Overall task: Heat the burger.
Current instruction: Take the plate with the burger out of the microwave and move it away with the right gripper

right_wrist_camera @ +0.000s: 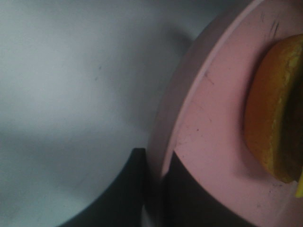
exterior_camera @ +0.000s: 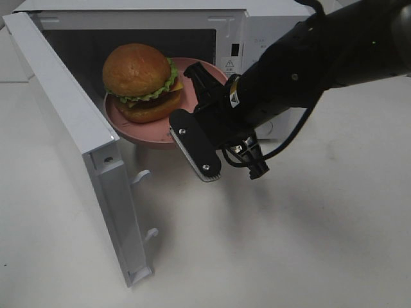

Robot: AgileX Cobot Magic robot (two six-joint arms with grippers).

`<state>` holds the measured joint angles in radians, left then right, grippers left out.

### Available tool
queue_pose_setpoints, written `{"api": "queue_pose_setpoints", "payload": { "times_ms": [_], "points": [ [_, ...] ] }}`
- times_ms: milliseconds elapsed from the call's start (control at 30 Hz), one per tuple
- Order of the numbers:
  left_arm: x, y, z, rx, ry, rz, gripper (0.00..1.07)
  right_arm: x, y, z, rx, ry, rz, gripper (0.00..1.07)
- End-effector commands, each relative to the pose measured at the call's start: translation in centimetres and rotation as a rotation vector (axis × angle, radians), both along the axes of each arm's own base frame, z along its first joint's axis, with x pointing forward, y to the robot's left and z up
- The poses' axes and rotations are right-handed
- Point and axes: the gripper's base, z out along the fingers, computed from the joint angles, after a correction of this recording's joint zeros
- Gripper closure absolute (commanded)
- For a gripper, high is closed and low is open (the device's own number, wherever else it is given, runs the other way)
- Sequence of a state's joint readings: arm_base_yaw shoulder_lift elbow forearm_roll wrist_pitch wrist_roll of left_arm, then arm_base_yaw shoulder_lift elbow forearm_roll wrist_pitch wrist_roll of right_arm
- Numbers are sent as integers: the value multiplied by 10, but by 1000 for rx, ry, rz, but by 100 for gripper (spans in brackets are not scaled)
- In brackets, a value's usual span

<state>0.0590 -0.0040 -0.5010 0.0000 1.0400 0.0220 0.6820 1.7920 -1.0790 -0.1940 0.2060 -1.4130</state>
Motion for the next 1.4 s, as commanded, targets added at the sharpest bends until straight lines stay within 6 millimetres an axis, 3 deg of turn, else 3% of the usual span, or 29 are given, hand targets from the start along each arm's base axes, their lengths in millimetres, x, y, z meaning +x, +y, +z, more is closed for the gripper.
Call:
{"api": "queue_pose_setpoints", "payload": {
  "times_ms": [33, 733, 1400],
  "points": [
    [-3, -1, 1, -1, -32, -2, 4, -2, -3, 17, 75, -70, -4, 107],
    [-3, -1, 1, -1, -32, -2, 4, -63, -51, 25, 84, -56, -18, 107],
    [-3, -1, 1, -1, -32, -2, 4, -138, -116, 37, 75, -23, -91, 107]
  ]
}}
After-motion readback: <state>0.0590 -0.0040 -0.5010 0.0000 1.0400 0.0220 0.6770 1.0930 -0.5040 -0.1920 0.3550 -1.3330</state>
